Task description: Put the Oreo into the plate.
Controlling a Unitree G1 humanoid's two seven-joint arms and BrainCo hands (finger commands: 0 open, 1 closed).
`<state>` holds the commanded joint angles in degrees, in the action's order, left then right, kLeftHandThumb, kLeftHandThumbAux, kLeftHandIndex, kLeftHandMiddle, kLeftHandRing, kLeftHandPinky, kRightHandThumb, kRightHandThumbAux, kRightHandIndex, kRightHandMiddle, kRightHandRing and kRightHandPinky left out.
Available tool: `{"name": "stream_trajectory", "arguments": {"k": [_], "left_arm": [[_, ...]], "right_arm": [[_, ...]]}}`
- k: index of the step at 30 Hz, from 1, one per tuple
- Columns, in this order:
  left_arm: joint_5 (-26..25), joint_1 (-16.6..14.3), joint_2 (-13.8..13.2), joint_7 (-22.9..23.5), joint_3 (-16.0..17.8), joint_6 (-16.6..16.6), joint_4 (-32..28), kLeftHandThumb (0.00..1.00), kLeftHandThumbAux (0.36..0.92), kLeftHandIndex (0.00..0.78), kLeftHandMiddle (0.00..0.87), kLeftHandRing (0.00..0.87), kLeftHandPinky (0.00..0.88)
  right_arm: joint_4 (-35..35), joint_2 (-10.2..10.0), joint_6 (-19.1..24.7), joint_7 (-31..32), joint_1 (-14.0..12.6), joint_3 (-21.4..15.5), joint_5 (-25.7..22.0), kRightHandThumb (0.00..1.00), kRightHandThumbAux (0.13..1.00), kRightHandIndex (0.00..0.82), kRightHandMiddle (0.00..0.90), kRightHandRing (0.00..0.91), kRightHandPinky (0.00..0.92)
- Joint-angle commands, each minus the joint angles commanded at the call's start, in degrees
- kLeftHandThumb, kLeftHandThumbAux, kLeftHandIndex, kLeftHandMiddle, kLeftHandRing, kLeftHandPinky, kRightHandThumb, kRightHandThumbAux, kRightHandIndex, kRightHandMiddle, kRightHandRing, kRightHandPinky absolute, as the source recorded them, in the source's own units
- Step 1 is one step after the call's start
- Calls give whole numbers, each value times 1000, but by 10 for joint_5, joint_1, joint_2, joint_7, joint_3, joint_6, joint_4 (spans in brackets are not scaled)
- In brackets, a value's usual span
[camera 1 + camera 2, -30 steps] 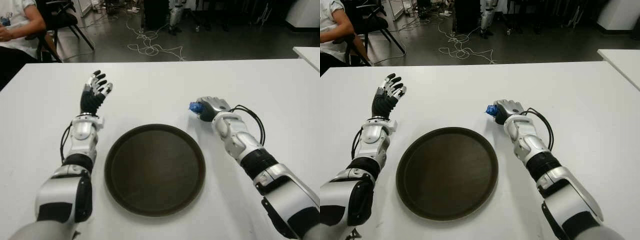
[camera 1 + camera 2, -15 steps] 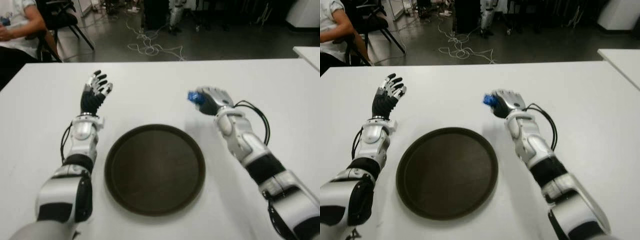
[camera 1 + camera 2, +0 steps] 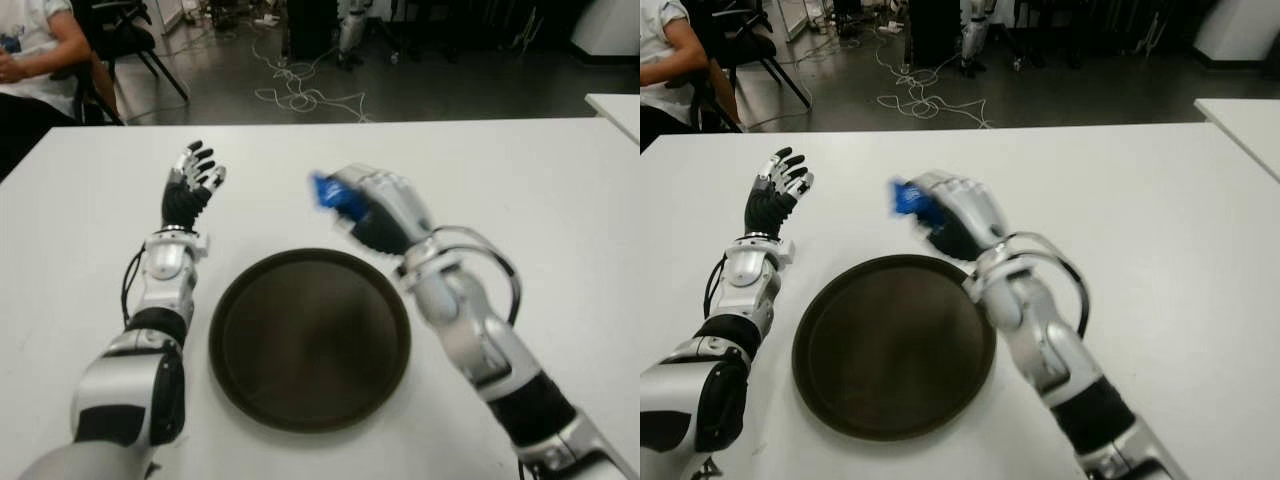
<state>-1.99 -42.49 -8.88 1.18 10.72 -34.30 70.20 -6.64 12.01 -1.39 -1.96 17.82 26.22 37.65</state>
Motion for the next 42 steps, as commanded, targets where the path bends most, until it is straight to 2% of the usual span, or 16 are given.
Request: {"name": "stream_trajectory", "arguments": {"k": [6,10,13,22,27,32,38,39,42], "left_arm": [[-1,2,1,-1,0,-4,0,93,647,115,175,124,65],[-1,2,2,-1,1,-5,-1,95,650,108,169,120,66],[1,1,3,-4,0,-6,0,93,650,104,162,115,72],[16,3,1,-17,-10,-16,-1,80,643,112,170,123,87],[14,3,2,-16,-8,-17,-2,80,637,112,169,122,90],[12,2,4,-15,-6,-18,-2,80,642,114,169,124,95],[7,2,5,-8,-3,-16,-2,86,653,132,188,140,88],[5,2,5,-6,-2,-16,-2,89,660,129,185,137,88],[3,3,6,-3,-1,-16,-3,92,666,122,180,134,89]], "right_arm": [[-13,7,-47,44,-18,10,-21,697,723,437,774,779,773],[-11,8,-63,75,-17,14,-33,696,724,436,774,784,784],[-5,9,-77,95,-27,19,-48,696,724,435,772,784,783],[5,8,-72,152,-30,22,-75,695,726,433,769,780,783],[21,5,-87,142,-28,20,-65,694,726,431,756,766,768],[49,-1,-119,108,-26,16,-60,689,728,428,657,673,671],[69,-2,-137,99,-21,14,-61,685,731,424,536,548,525],[72,-2,-139,100,-20,14,-61,681,733,420,475,472,436],[79,4,-142,111,-14,16,-60,672,739,410,369,341,268]]}}
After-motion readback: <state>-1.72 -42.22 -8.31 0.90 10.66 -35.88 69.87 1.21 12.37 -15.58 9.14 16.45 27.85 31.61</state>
